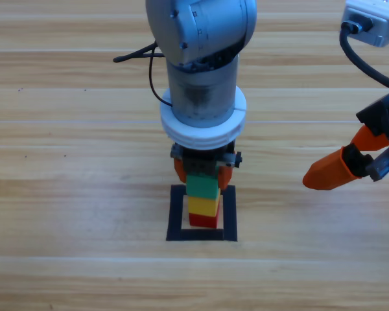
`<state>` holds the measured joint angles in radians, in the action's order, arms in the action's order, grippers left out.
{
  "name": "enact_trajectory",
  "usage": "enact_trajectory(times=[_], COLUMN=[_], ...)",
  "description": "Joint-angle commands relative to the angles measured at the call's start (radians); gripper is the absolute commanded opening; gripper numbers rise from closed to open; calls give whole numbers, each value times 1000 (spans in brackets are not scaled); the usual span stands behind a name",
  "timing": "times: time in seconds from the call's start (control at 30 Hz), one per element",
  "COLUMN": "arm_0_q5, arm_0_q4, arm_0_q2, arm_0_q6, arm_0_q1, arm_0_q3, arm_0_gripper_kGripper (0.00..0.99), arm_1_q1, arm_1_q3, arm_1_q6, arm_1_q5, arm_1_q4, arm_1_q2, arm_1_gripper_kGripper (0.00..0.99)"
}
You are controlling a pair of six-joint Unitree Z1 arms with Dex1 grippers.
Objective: Stack the blocks in the rectangular block: red at the bottom, yellow in the middle, green on top
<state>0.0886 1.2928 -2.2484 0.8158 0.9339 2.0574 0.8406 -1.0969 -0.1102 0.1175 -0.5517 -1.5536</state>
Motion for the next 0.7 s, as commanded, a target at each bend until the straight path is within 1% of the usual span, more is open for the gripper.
enact_trajectory(times=[0.03,0.7], arm_0_q5=[8,14], arm_0_q4=[6,5], arm_0_q2=[-56,-72], arm_0_q6=[10,14], arm_0_q1=[23,23], arm_0_q3=[4,7], arm_0_gripper_kGripper=[0,6], arm_1_q1=[-31,-31], arm_1_q3=[14,8], arm_1_q6=[-6,-6], arm_1_q5=[5,13], arm_1_q4=[18,18], arm_1_q2=[-17,-2], arm_1_gripper_kGripper=[989,989])
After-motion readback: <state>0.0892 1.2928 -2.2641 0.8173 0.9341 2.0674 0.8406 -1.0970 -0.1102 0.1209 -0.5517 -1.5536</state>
